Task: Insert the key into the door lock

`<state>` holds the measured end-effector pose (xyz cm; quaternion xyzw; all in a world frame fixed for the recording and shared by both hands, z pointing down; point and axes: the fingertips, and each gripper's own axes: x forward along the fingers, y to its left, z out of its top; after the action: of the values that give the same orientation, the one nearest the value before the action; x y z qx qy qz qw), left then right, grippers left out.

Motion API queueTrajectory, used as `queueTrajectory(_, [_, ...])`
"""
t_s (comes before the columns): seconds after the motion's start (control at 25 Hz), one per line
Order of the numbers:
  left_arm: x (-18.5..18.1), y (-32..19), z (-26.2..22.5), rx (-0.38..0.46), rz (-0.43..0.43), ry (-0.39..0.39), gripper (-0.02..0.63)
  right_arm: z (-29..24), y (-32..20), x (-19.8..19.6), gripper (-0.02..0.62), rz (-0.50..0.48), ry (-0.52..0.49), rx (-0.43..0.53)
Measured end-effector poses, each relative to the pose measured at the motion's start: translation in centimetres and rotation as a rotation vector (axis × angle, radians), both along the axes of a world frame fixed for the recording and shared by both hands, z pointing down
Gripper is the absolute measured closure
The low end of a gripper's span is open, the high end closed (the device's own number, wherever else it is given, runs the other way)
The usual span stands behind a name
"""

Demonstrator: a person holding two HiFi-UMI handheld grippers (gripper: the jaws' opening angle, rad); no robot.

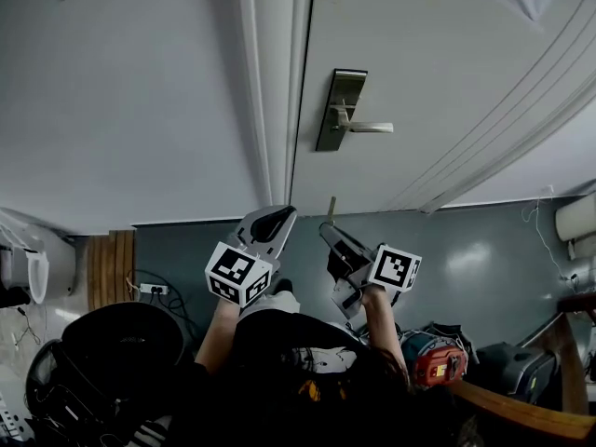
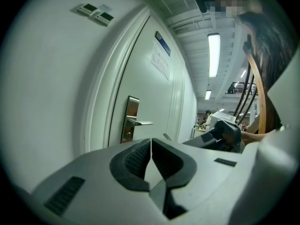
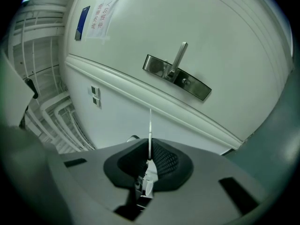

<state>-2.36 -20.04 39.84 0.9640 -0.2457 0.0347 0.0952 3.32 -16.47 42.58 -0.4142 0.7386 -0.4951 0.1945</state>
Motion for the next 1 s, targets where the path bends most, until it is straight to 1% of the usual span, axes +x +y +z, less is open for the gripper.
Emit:
queueTrajectory(0.24, [0.1,-2.6,0.0,0.005,0.037,0.014,0.594,0.5,-3.2,-0.3,0.575,0.016,0.017,-0.012])
queueTrajectory(0.44, [0.7,-2.9,0.5,-0.006,0.066,0.01,0.594,1.0,-4.5,-0.4,0.575,0.011,0.018,-0.024])
queueTrajectory(0.6, [1.6,-2.8,0.8,-0.008,0.071,0.0,0.594,1.5,-5.6,0.9,0.575,0.016,0.022,-0.03])
queueTrajectory(0.76, [2.5,-2.8,1.0,-0.012,0.054,-0.003,0.594,1.9,-7.3,2.7,0.575,0.026,-0.04,-0.015])
queueTrajectory(1.0, [3.7,-2.8,0.7,-0.007,0.019,-0.014,0.594,2.2,-9.5,4.9,0.575,0.005,-0.141,-0.008])
